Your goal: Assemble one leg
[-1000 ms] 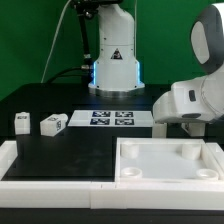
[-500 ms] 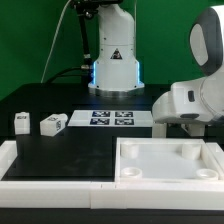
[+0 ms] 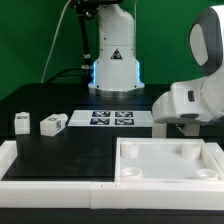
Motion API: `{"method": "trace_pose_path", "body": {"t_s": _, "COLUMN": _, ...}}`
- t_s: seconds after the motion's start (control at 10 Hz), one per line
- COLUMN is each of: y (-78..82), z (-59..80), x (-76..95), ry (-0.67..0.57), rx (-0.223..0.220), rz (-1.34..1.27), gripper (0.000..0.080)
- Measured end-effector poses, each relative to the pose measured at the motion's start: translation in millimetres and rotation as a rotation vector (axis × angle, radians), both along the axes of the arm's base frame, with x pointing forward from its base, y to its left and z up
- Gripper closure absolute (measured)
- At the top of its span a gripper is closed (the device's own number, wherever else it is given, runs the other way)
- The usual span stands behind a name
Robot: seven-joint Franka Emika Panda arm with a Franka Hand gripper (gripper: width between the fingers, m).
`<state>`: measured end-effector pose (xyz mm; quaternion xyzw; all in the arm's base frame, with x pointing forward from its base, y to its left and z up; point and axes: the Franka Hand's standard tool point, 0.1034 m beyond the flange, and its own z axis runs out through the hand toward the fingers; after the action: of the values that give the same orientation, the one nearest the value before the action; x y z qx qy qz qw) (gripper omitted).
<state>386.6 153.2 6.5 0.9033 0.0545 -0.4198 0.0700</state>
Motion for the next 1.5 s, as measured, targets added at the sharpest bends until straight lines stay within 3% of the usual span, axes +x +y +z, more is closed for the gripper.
{"method": "trace_pose_path", "body": {"t_s": 0.3, "y": -0.8, "z": 2.4, "x": 1.9, "ry": 0.0, "rx": 0.003, "rz": 0.002, "gripper": 0.0509}}
{"method": "trace_pose_path", "body": {"t_s": 0.7, "y": -9.4, "z": 70.7, "x": 20.4, "ry": 0.005, "rx": 0.021, "rz": 0.009, "gripper": 0.0508}}
{"method": "trace_pose_path", "body": {"t_s": 0.9, "y": -10.6, "z": 66.2, "x": 15.6, "ry": 0.012, "rx": 0.019, "rz": 0.009, "gripper": 0.0508}}
{"method": "trace_pose_path", "body": {"t_s": 1.0, "y": -5.4, "z": 59.1, "x": 29.8, "ry": -0.103, "rx": 0.048, "rz": 0.007, "gripper": 0.0508}}
{"method": "trace_pose_path", "body": {"t_s": 1.2, "y": -4.2, "z": 63.8, "x": 28.6, "ry": -0.312, "rx": 0.097, "rz": 0.009, "gripper": 0.0508}}
{"method": "trace_pose_path", "body": {"t_s": 1.5, "y": -8.1, "z": 69.5, "x": 46.5, "ry": -0.574, "rx": 0.165, "rz": 0.022, "gripper": 0.0508}}
